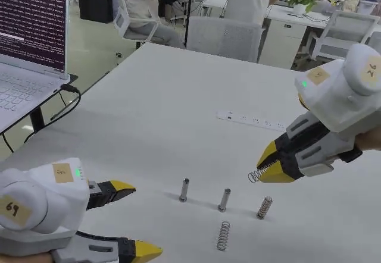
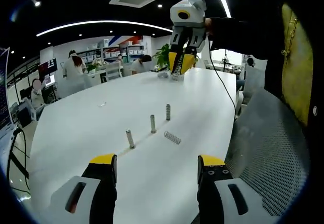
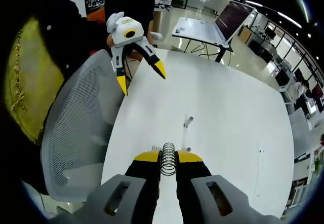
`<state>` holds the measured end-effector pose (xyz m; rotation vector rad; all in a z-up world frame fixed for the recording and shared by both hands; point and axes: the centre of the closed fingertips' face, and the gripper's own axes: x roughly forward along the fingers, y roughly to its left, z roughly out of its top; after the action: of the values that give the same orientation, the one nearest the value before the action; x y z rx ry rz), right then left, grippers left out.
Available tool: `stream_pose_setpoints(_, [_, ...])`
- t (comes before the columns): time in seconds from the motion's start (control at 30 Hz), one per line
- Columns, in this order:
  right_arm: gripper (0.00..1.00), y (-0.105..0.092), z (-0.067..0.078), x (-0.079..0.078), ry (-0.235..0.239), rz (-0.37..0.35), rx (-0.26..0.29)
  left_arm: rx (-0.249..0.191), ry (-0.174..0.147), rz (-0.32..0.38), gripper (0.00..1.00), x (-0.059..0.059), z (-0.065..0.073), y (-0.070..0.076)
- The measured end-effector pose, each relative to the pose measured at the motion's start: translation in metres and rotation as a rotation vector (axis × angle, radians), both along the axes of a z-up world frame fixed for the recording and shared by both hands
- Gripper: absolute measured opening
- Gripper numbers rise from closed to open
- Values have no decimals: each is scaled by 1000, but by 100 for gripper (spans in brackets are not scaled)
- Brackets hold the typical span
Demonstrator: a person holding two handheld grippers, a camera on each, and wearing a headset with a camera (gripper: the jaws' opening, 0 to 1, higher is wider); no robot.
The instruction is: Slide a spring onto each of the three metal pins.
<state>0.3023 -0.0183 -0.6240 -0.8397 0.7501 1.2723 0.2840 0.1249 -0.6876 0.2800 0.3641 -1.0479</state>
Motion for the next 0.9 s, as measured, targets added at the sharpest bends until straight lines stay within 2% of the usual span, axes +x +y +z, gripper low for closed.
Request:
stream_pose_setpoints(0.27, [8,0,-9,14,10,18,-60,0,-5,16,64,4,-1,0])
stream_pose_setpoints(0.53, [8,5,-22,26,22,64,-156,-4,-9,25,66,5,0,1])
stream_pose_setpoints(0.73, [8,2,-34,39,22,95,-250,1,-12,21,67,4,-1,1])
stream_pose_setpoints(0.9, [8,4,-44,45,44,114,-288,1,-12,15,67,4,-1,0])
